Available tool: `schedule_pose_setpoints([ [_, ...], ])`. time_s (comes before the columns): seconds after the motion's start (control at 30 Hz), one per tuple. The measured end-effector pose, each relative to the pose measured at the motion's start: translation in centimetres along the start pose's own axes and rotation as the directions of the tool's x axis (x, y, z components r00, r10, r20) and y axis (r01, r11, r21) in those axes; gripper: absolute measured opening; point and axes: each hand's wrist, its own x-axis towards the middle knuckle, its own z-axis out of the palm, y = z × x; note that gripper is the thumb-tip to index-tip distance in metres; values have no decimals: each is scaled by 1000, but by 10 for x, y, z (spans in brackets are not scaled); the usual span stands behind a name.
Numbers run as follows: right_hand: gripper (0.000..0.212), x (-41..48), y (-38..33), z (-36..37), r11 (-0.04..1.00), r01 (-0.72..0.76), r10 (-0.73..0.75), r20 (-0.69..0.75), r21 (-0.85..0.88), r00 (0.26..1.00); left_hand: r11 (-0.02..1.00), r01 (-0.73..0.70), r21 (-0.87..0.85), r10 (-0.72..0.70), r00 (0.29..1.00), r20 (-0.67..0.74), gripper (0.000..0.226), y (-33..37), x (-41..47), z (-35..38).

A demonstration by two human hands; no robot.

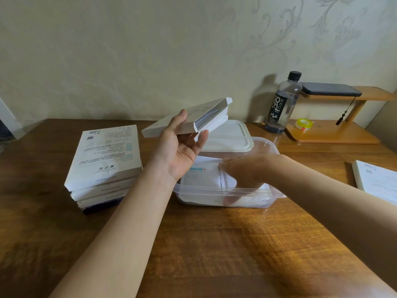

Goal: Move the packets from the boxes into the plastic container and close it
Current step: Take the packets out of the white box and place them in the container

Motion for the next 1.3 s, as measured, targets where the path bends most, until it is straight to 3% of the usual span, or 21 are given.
schedule_pose_setpoints([
  [0.17,97,-13,14,-5,995,-58,60,-20,81,998,1000,-4,11,4,1000,3,31,0,0,0],
  [0.27,103,-23,22,-11,993,-117,116,70,18,991,1000,-4,7,4,1000,-1,29,0,0,0],
  [0.43,95,-24,20,-11,986,-145,156,137,-86,978,1000,-5,15,5,1000,-2,25,-1,-1,0],
  [0.77,80,-22,12,-8,984,-123,140,129,-132,982,1000,-5,17,6,1000,-6,25,0,-1,0],
  [0.9,90,-24,14,-15,985,-145,158,167,-88,973,1000,-8,18,8,1000,-10,22,0,-1,1],
  [1.07,100,-13,-1,-26,995,-98,98,36,12,995,999,-18,35,19,1000,-16,22,-1,-3,2],
  [1.13,108,-5,-10,-25,997,-68,66,61,26,996,999,-16,30,17,1000,-17,23,-1,-3,2],
  [1.3,102,1,-17,-22,999,-53,52,110,11,993,1000,-7,16,7,1000,-15,21,0,-2,2],
])
